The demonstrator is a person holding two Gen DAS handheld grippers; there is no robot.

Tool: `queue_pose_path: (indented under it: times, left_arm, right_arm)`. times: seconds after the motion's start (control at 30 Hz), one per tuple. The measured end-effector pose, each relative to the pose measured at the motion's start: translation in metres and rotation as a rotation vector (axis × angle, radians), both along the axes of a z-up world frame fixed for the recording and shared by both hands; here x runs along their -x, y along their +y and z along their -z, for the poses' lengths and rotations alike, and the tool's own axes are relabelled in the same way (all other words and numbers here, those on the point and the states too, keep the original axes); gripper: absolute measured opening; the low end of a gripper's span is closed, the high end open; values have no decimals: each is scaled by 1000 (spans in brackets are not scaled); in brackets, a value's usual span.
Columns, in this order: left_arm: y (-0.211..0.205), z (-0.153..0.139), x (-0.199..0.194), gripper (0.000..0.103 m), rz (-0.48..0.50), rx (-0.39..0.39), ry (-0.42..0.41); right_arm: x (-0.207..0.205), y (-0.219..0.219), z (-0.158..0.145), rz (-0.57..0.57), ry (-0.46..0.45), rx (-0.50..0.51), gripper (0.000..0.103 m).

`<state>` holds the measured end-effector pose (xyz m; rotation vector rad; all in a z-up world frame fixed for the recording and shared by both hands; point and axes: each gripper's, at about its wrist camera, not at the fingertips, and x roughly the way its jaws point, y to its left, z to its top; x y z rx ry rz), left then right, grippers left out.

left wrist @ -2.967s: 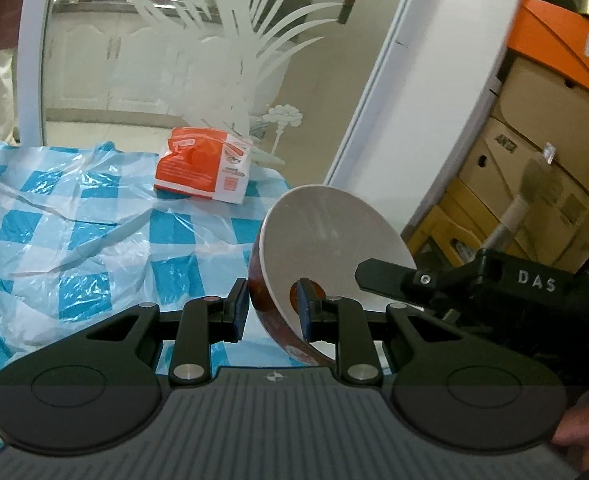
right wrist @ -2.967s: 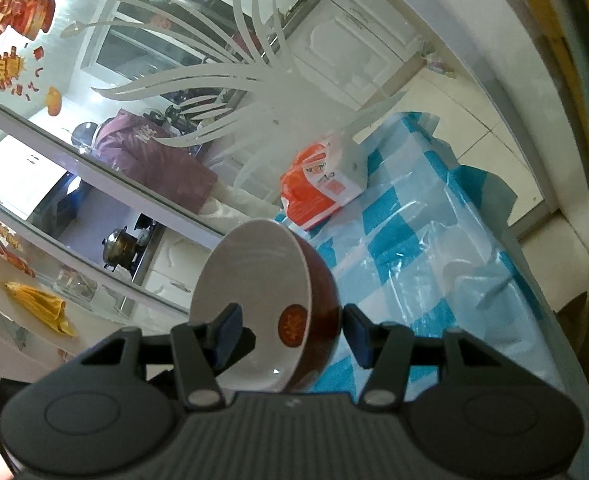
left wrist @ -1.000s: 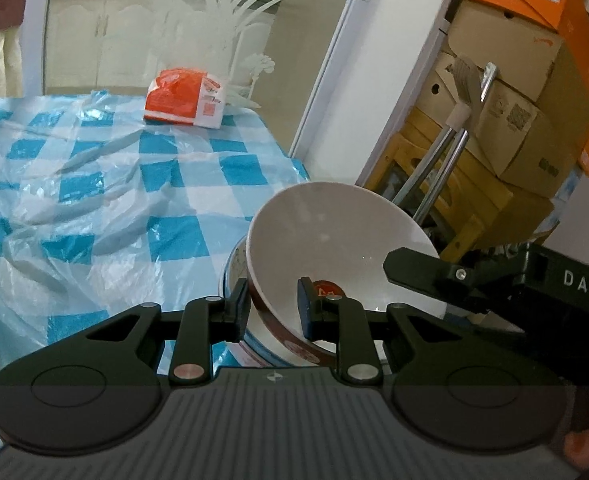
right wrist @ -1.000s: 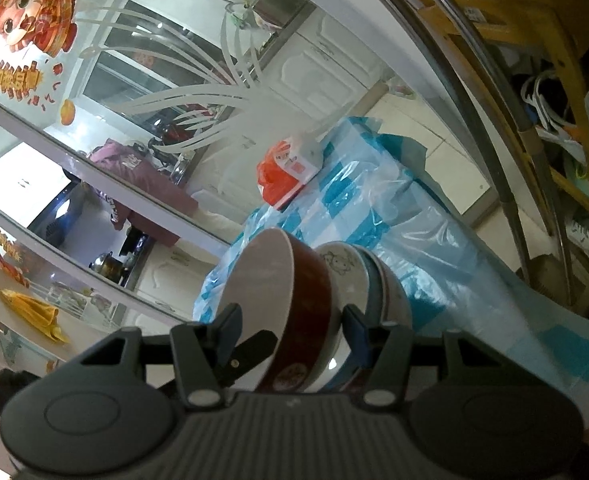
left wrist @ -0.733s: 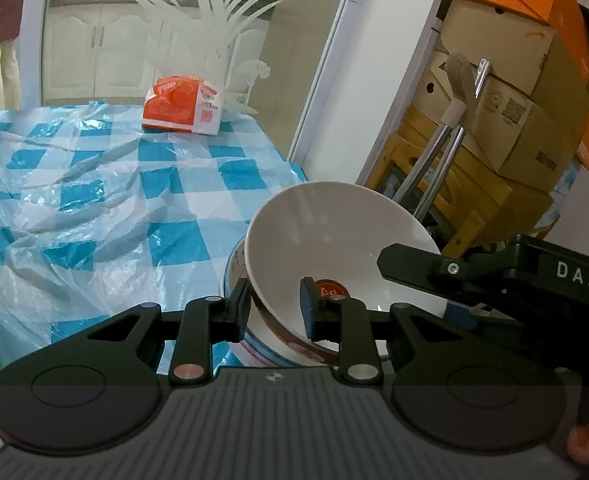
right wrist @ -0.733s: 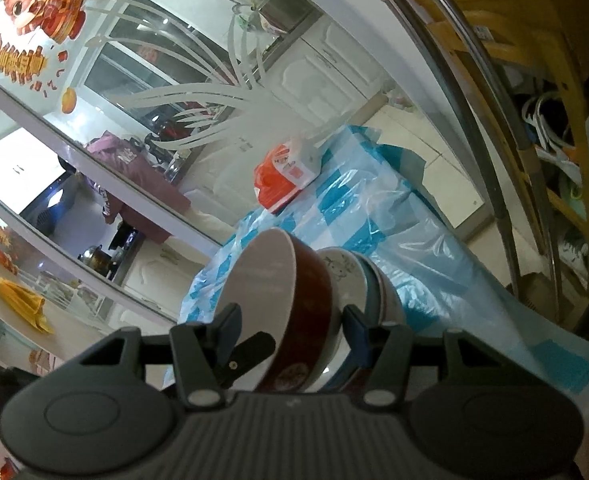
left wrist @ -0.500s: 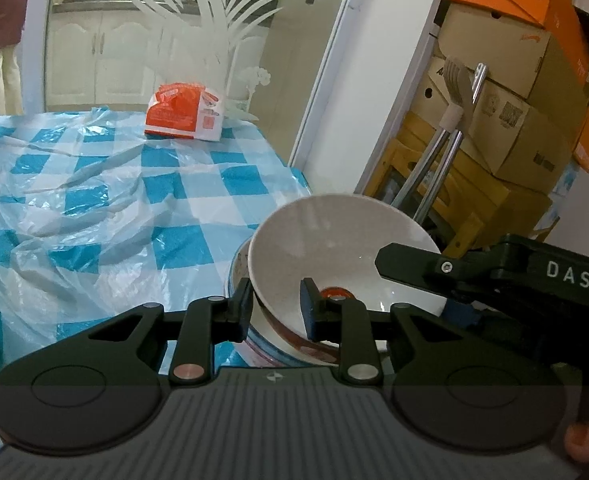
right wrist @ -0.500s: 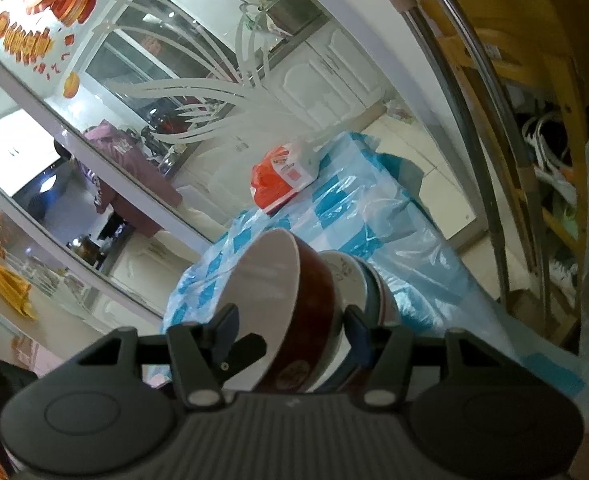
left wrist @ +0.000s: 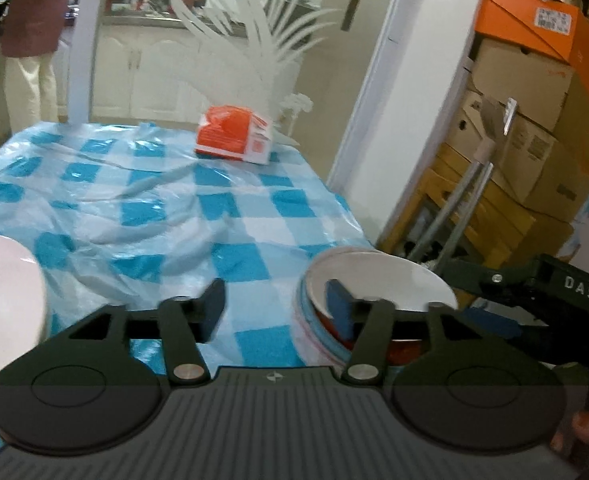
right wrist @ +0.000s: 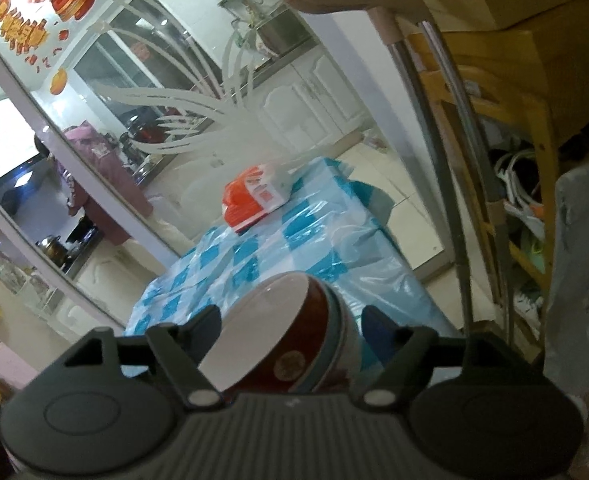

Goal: Organize plates and bowls
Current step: 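Pull the left gripper back from the bowl stack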

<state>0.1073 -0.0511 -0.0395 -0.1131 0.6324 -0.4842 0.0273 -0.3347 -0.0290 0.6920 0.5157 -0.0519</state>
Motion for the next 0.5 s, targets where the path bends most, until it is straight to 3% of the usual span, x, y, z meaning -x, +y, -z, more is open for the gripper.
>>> queue_pose_path:
  times: [0.17, 0.5]
  left_arm:
    - [17, -2, 1, 100, -31, -28, -21]
    - [35, -2, 12, 103, -92, -97, -30]
  right_arm:
    - [2, 5, -4, 22, -19, 41, 83]
    - [6, 36, -23, 0, -84, 132, 91]
